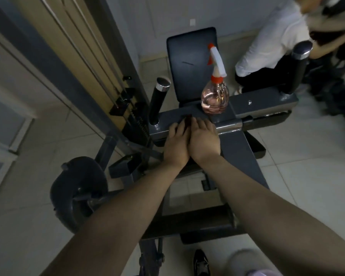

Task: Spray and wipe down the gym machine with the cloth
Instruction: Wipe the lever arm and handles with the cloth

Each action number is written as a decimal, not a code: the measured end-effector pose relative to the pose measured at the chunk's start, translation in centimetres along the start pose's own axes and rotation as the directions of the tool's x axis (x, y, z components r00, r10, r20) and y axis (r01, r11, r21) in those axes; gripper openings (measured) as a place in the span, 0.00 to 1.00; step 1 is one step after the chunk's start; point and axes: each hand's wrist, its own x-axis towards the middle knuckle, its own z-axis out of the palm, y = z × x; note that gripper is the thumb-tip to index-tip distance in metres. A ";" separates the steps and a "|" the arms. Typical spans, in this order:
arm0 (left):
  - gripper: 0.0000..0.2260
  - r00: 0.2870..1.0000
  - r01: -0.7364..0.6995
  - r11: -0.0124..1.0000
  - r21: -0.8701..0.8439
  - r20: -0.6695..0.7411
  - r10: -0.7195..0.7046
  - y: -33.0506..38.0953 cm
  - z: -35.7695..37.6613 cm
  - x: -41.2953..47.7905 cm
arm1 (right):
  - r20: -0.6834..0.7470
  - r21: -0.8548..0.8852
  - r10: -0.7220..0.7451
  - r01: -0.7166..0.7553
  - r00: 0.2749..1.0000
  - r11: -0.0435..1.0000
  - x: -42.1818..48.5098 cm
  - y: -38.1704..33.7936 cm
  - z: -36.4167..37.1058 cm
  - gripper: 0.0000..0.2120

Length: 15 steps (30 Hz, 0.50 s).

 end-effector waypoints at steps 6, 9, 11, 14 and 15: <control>0.26 0.996 -0.069 0.982 0.176 -0.041 0.077 -3.6 0.2 0.2 | -0.011 -0.132 -0.006 0.004 1.000 0.991 0.1 -1.4 0.9 0.29; 0.27 0.992 -0.012 0.991 0.135 -0.124 0.029 -6.2 -1.9 -2.2 | 0.015 -0.174 -0.038 0.040 0.999 0.984 0.1 -0.8 0.9 0.27; 0.26 0.995 0.000 0.986 0.167 -0.102 0.017 -7.2 -3.0 -3.3 | 0.000 -0.179 -0.041 0.040 0.999 0.983 0.0 -0.7 0.9 0.26; 0.27 0.994 0.045 0.989 0.143 -0.103 -0.030 -5.9 -3.0 -2.7 | -0.007 -0.171 -0.051 0.049 0.999 0.984 0.0 -0.5 1.0 0.26; 0.26 0.993 0.062 0.990 0.128 -0.104 -0.049 -5.2 -2.7 -2.3 | -0.030 -0.159 -0.064 0.058 0.998 0.986 0.1 -0.4 1.2 0.25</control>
